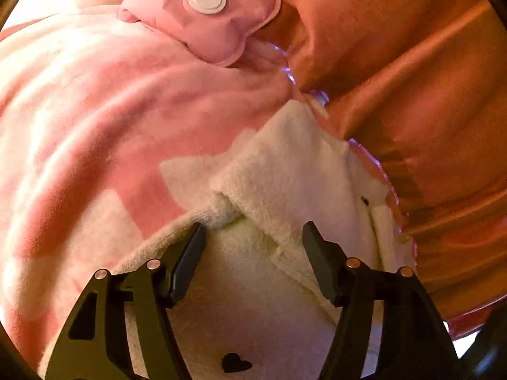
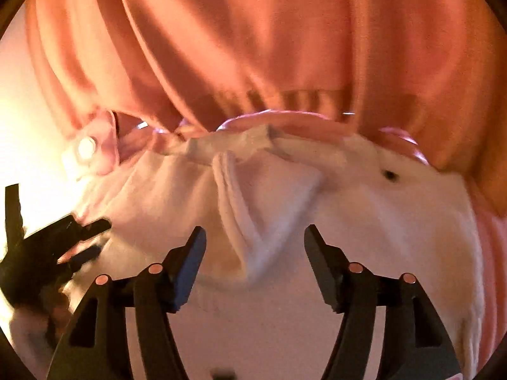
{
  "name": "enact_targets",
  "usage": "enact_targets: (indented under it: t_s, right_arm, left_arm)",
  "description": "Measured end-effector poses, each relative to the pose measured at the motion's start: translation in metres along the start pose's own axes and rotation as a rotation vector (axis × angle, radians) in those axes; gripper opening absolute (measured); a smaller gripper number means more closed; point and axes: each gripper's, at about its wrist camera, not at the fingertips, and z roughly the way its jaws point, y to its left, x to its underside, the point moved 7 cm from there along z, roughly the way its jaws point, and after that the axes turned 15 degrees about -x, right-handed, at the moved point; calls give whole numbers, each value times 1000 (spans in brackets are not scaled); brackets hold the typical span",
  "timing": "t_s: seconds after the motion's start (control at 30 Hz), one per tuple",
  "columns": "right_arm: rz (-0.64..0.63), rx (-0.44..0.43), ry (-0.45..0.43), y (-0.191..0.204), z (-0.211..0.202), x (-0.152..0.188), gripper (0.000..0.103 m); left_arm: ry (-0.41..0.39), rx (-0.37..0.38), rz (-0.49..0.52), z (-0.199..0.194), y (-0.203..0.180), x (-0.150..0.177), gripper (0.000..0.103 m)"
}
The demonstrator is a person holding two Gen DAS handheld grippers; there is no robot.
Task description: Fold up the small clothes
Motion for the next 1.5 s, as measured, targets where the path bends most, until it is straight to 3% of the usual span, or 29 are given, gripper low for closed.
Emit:
enact_targets:
  t_s: [0.03,0.1,0.13,0.17,0.3,0.37,0.43,0.47,0.53,0.6,0.67,0.7,0.8,0.9,0.93,1.0,1.03,1.1,1.17,1.23,1.3,1.33,1.37,1.5]
  right_arm:
    - [6,5,27,0,13,-2,64]
    - [25,28,93,-4,43,-3,51]
    - [24,37,90,-5,45,-3,34]
    - [31,32,63,-6,41,-9,10]
    - [302,-182,-230,-35,-52,-24,9]
    - [382,-141,-305,-67,-88,-1,9]
    - [411,-37,-252,-100,-91,31,12]
    - [436,-15,-163,-116,-79,53,13]
    - [523,-81,-121,-129,-70,80,16]
    - [535,-128,-191,-132,-79,84,23]
    - [521,-138,-227,-134,-83,83,45]
    - [533,-145,-243,-136,-84,83,48]
    - [585,-183,-267,-149,-80,76,48]
    - [612,-208,-290,-160,-74,64,48]
    - [600,-205,-286,-161,-70,59,45]
    - [566,-181,-271,-156,-69,55,17]
    - [551,-198,-268,-150,-70,50,9]
    - [514,-313,-355,-127,-94,30,8]
    - [446,-358,-431,-109,-122,14,8]
    - [407,-257,-414,-117,-123,21,8]
    - [496,-151,-294,-150,-91,52,7]
    - [578,-143,-242,-164,-77,71,7]
    - [614,-175,-247,-165,-76,75,7]
    - [457,-181,-326,-140,-111,42,7]
  left_arm:
    - [-1,-4,10,-1,0,0,61]
    - [9,-12,13,0,0,-2,59]
    - [14,-17,11,-1,4,1,57]
    - [17,-23,14,2,4,0,55]
    - [14,-55,45,8,4,0,50]
    - [13,-60,49,7,4,1,52]
    - [19,-55,40,7,4,1,50]
    - [23,-50,36,5,4,2,50]
    - [43,-10,18,-3,0,5,51]
    - [83,63,-6,-12,-6,11,51]
    - [125,123,-33,-14,-11,18,51]
    - [157,158,-49,-11,-15,21,51]
    - [200,175,-71,7,-18,25,51]
    - [157,183,-77,15,-15,12,46]
    - [139,176,-85,17,-12,6,37]
    - [126,157,-106,21,-3,-1,18]
    - [128,164,-118,23,1,-3,11]
    - [115,173,-136,19,5,-8,8]
    - [47,139,-128,5,7,-15,8]
    - [13,111,-114,-2,8,-16,7]
    - [29,100,-100,3,10,-12,8]
    - [47,94,-103,7,12,-8,8]
    - [59,87,-113,10,15,-4,8]
    - [34,68,-90,7,15,-8,8]
